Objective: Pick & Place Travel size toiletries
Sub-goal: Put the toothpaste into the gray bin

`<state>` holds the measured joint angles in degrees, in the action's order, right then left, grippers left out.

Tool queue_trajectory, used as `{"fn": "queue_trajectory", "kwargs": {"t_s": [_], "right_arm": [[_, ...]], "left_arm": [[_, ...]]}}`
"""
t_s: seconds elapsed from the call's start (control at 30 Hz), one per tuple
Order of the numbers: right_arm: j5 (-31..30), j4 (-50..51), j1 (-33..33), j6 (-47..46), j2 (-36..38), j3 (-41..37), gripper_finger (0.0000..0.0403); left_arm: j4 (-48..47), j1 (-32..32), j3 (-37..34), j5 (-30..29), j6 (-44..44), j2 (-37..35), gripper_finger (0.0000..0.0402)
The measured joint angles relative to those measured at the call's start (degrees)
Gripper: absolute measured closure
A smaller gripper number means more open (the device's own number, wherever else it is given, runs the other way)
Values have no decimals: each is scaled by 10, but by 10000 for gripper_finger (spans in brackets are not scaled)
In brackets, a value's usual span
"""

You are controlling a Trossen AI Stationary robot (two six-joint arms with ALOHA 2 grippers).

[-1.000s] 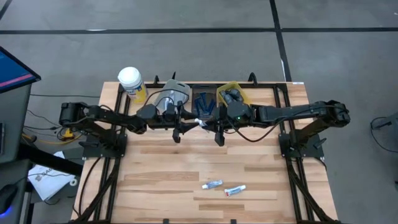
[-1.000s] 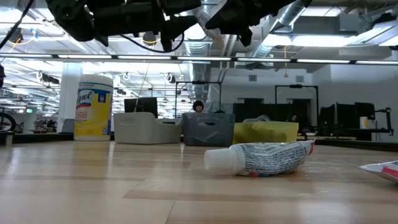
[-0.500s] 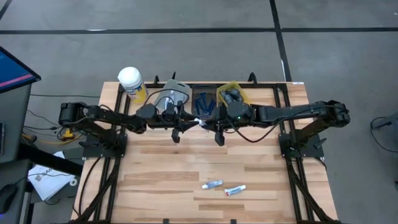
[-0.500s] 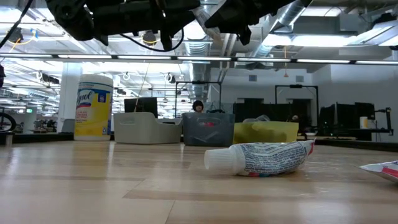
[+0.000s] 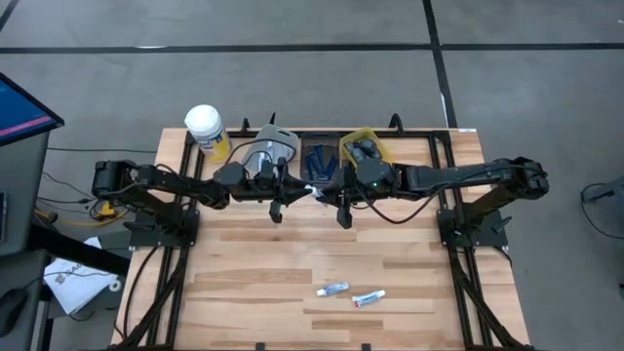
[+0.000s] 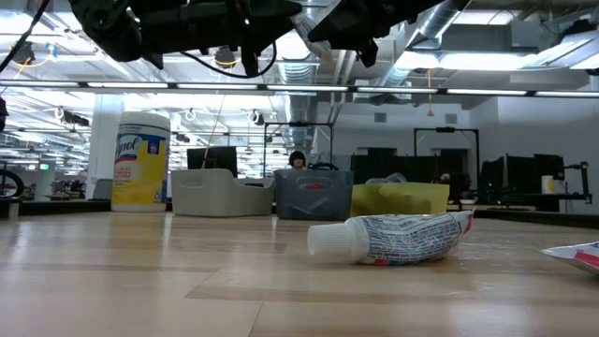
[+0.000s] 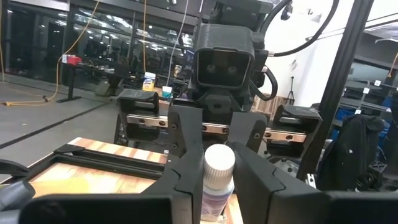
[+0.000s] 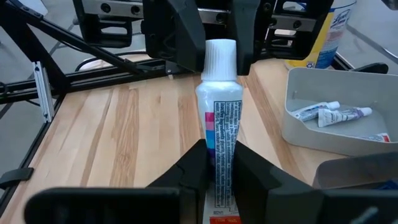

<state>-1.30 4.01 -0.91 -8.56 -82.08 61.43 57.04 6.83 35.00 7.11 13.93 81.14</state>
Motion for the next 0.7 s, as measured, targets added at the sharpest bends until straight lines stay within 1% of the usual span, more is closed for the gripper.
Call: {"fn": "queue_trajectory", "kwargs": {"t_s": [0.4,0.47,0.57,0.7], "right_arm": [[0,0,0,2,0,0,348],[0,0,0,8,0,0,342],[0,-5,0,11,0,0,318],[0,4,0,11,1,7,264]], "left_arm": [[-3,0,0,1,0,0,349],[-3,0,0,0,0,0,349],[-8,0,0,2,1,0,349],[-8,4,-1,2,0,0,349]]}}
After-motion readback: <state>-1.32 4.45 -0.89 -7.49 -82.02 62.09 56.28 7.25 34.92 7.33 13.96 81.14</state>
